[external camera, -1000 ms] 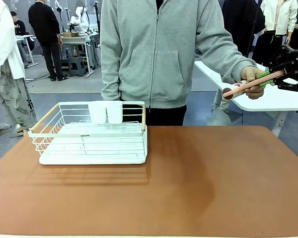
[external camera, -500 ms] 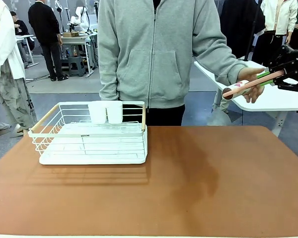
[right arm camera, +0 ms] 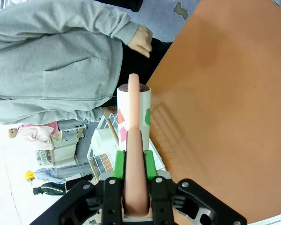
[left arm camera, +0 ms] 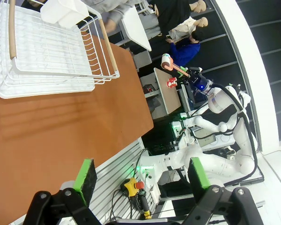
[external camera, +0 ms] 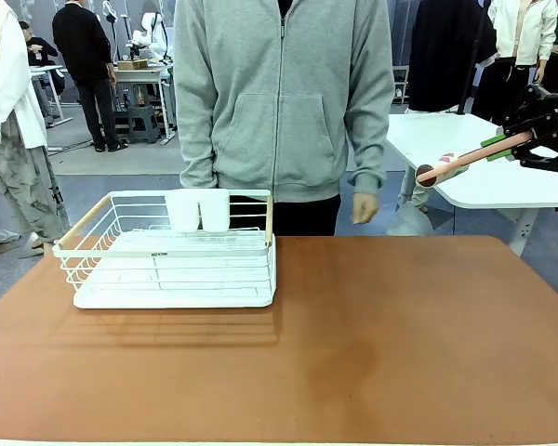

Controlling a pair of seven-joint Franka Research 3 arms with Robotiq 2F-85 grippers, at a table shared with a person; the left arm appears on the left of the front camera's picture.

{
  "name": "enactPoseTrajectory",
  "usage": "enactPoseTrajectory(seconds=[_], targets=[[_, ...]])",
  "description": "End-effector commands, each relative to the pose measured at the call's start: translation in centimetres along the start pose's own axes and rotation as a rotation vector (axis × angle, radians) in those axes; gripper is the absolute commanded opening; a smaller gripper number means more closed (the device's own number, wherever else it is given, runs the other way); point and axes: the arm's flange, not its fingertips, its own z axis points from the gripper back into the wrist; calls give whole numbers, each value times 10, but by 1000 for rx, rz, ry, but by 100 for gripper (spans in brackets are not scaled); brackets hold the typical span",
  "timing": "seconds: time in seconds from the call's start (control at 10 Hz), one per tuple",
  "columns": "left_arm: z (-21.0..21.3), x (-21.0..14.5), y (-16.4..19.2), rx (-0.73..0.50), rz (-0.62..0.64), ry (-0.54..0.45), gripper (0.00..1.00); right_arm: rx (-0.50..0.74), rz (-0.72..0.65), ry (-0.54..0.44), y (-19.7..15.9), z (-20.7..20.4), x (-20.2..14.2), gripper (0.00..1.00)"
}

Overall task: Clean the table.
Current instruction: Clean the table with the Lint Roller when the human lifts the Dish drying rack.

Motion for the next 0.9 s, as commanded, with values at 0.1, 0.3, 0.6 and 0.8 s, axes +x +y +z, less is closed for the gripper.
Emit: enactPoseTrajectory(seconds=[0.1,0.3,0.6,0.8], targets=[[1,0,-3,-23,-20,-13,100,3,-1,-2,1,0,0,0],[1,0,-3,-23,-20,-13,100,3,-1,-2,1,0,0,0],[1,0,-3,-23,-20,-13,100,3,-1,-2,1,0,0,0],[1,0,-3,-23,-20,-13,100,3,-1,-2,1,0,0,0]])
